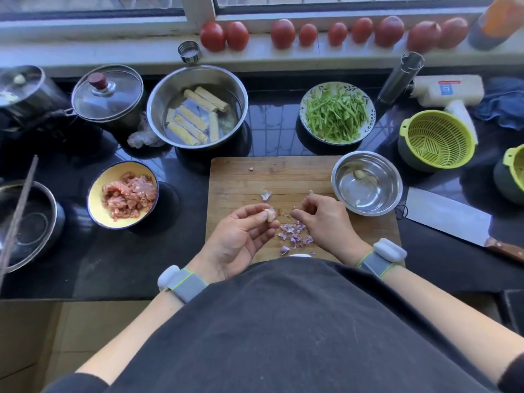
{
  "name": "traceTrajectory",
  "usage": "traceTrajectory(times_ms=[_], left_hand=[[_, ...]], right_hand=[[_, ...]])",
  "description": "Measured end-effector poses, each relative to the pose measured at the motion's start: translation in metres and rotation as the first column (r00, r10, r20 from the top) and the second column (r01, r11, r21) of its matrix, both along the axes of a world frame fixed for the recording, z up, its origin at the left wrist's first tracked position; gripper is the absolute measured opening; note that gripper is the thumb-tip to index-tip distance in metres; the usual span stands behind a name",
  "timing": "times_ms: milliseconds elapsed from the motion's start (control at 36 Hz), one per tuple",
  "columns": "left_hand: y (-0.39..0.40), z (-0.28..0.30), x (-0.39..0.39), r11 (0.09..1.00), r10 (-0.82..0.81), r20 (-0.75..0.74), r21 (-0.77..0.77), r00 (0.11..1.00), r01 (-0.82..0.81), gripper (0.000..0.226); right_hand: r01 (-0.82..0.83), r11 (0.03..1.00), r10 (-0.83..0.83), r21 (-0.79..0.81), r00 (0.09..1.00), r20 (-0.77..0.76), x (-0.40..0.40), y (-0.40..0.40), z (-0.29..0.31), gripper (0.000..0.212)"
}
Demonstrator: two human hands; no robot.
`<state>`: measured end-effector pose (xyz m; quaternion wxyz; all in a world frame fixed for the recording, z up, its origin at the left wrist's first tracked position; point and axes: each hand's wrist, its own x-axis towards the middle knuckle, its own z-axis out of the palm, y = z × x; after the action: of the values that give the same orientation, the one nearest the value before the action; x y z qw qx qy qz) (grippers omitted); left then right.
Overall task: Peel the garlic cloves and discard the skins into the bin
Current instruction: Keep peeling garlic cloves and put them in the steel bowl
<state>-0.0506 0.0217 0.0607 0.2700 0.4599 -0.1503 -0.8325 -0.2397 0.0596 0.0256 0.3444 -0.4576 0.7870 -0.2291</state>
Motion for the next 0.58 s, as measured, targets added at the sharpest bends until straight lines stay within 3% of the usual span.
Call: traceTrajectory(times_ms=[56, 139, 194, 250, 333, 417, 583], left_hand=[[0.0, 0.0, 0.001, 1.0, 0.002, 0.006, 0.031, 1.0, -0.002, 0.015], [0.001, -0.001, 0.003, 0.999, -0.003, -0.006, 0.048, 1.0, 0.003, 0.015], [0.001, -0.003, 0.004, 0.999, -0.016, -0.01, 0.03, 1.0, 0.017, 0.017], [0.003, -0.003, 0.003, 1.0, -0.029, -0.014, -0.005, 0.999, 0.029, 0.018], [0.004, -0.003, 0.002, 0.997, -0.04, -0.008, -0.071, 0.999, 0.039, 0.021], [0.005, -0.003, 0.0, 0.987, -0.062, 0.038, -0.147, 0.997, 0.067, 0.015], [0.006, -0.001, -0.003, 0.941, -0.089, 0.167, -0.311, 0.982, 0.138, 0.014]], right_hand=[[-0.08, 0.997, 0.08, -0.011, 0.996, -0.041, 0.002, -0.001, -0.001, 0.007], [-0.107, 0.994, 0.107, -0.032, 0.994, -0.008, 0.006, -0.003, 0.006, 0.012], [-0.043, 0.999, 0.042, -0.001, 0.972, 0.231, 0.009, -0.002, 0.019, 0.01], [0.004, 0.998, -0.031, 0.056, 0.873, 0.487, 0.01, 0.001, 0.03, 0.009], [-0.025, 0.989, -0.079, 0.147, 0.747, 0.66, 0.015, 0.004, 0.04, 0.016], [-0.038, 0.982, -0.098, 0.184, 0.732, 0.674, 0.017, 0.003, 0.044, 0.032], [-0.032, 0.986, -0.077, 0.162, 0.782, 0.619, 0.017, 0.004, 0.04, 0.019]])
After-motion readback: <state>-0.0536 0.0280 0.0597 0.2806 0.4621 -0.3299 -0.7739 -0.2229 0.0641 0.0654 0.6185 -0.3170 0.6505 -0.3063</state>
